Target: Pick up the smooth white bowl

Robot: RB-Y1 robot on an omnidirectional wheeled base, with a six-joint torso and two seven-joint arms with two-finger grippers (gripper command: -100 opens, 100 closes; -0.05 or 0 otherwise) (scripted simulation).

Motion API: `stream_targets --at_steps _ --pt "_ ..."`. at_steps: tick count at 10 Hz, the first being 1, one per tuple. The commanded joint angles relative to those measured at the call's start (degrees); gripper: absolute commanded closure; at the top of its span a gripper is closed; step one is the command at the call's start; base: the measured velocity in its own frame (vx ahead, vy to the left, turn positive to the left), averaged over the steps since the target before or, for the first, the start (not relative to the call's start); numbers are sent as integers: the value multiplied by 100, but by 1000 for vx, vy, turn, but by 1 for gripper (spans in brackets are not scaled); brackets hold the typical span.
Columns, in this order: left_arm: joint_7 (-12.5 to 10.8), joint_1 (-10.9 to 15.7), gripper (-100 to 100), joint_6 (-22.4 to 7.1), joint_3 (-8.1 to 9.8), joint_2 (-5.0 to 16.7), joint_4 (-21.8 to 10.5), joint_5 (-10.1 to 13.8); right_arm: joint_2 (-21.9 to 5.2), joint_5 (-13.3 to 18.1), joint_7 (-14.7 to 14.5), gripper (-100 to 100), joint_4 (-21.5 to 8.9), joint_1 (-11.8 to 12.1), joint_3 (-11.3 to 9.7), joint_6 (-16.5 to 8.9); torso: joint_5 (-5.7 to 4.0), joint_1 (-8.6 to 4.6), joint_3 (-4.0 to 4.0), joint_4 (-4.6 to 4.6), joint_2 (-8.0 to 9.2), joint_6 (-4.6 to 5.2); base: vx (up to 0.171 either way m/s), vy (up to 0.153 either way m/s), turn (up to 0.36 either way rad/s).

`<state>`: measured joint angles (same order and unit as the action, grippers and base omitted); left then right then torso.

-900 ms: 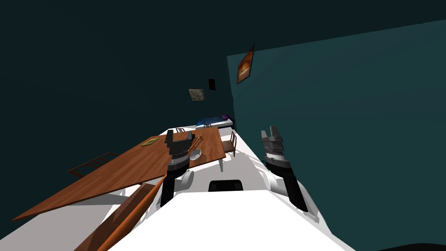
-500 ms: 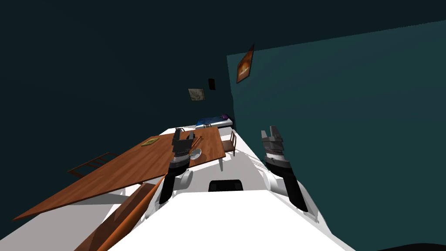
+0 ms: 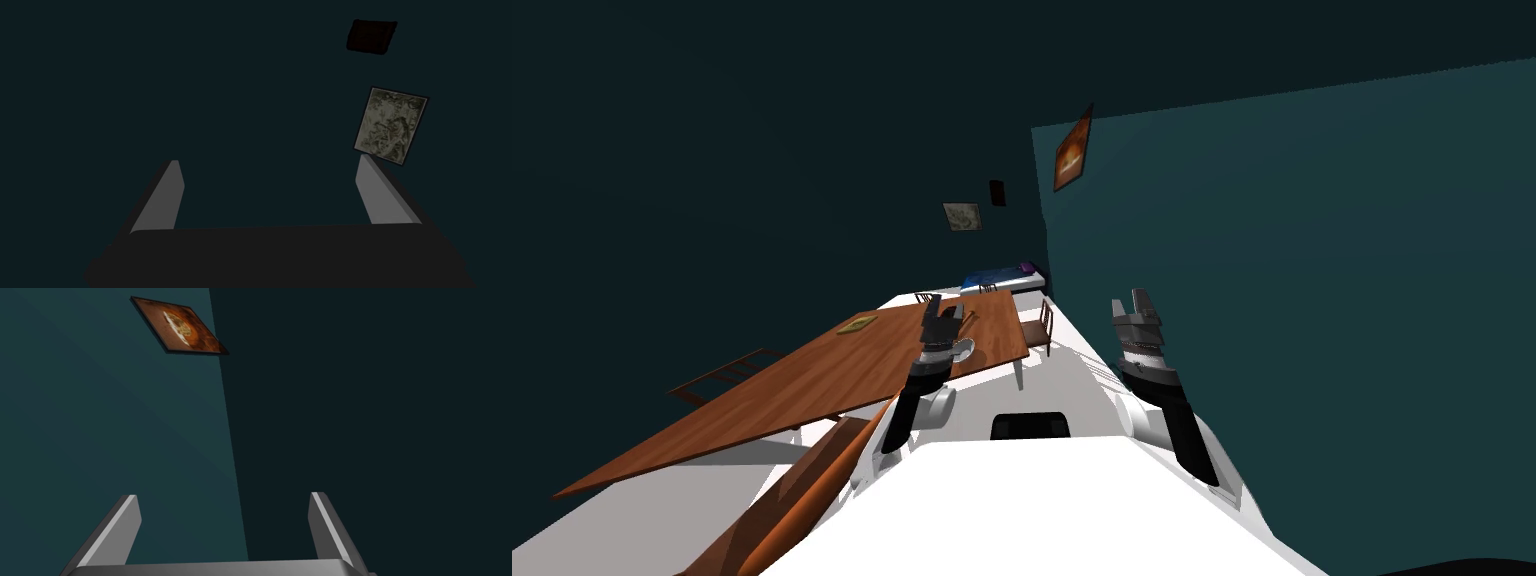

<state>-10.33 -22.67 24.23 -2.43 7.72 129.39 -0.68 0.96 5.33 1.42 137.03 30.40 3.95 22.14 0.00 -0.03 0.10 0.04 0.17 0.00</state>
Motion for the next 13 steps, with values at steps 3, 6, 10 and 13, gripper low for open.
stream_targets --at_steps 3,6,10,13 --pt "-6 225 -100 -558 -62 97 -117 0 0 0 0 0 0 0 0 0 0 0 -2 -1 -4 0 -41 -10 -12" --pt "-15 324 -100 -912 -91 131 -168 4 0 0 0 0 0 0 0 0 0 -1 0 0 1 0 -44 -11 -11" --pt "-37 533 -100 -1529 -152 175 -277 12 0 0 0 0 0 0 0 0 -1 -3 1 0 3 0 -49 -15 -14" --pt "-62 744 -100 -2045 -215 198 -395 22 0 0 0 0 0 0 0 0 -1 -2 -1 0 -2 -1 -45 -11 -17"
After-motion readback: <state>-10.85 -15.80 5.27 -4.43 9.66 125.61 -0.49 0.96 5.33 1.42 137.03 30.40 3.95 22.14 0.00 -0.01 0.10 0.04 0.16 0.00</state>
